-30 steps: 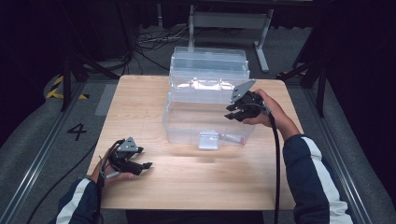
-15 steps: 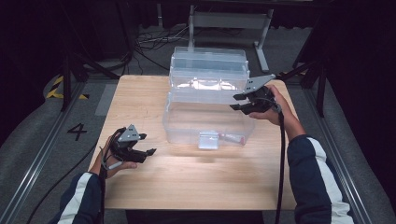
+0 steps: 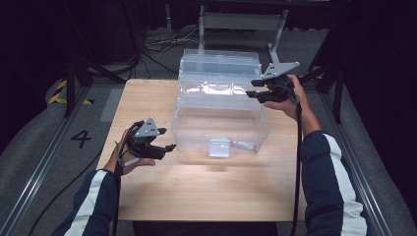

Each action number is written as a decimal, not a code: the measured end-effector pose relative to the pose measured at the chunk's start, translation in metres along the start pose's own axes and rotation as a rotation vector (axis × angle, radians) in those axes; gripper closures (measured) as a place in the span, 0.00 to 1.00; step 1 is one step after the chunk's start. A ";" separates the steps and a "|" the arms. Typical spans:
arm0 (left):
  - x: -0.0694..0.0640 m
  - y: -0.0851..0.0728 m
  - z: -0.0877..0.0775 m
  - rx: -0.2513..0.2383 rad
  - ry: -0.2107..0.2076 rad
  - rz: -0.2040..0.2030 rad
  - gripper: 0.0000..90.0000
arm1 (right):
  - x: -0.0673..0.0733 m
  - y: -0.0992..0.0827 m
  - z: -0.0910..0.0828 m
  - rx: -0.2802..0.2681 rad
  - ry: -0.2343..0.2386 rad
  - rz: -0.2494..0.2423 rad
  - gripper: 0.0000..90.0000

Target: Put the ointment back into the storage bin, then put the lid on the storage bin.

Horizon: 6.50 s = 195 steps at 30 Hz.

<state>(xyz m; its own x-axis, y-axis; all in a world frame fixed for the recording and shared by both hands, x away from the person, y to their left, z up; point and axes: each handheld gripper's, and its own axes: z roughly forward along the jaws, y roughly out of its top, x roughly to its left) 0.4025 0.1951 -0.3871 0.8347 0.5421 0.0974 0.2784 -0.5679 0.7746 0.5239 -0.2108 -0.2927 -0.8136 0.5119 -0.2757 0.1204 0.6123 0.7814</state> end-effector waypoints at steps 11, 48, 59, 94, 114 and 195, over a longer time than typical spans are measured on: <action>0.002 0.021 0.029 0.027 -0.034 0.041 0.42 | -0.021 0.014 0.023 0.049 -0.017 0.022 0.59; 0.002 0.043 0.083 0.308 -0.180 0.230 0.82 | -0.022 0.029 0.066 0.257 0.003 -0.060 0.86; -0.002 0.041 0.082 0.301 -0.179 0.226 0.82 | -0.014 0.037 0.061 0.292 0.040 -0.100 0.92; -0.003 0.041 0.082 0.296 -0.160 0.200 0.80 | 0.017 0.045 0.035 0.312 0.120 -0.218 0.97; -0.006 0.038 0.081 0.271 -0.137 0.198 0.78 | 0.023 0.038 0.027 0.282 0.133 -0.189 0.97; -0.018 0.035 0.083 0.271 -0.033 0.311 0.69 | 0.060 0.019 0.012 0.217 0.113 -0.180 0.90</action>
<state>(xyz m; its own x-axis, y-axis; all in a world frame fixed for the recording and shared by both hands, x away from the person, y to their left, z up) 0.4367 0.1144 -0.4134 0.9124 0.3013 0.2769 0.1222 -0.8464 0.5183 0.4847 -0.1614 -0.3015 -0.8896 0.3207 -0.3252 0.0774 0.8076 0.5846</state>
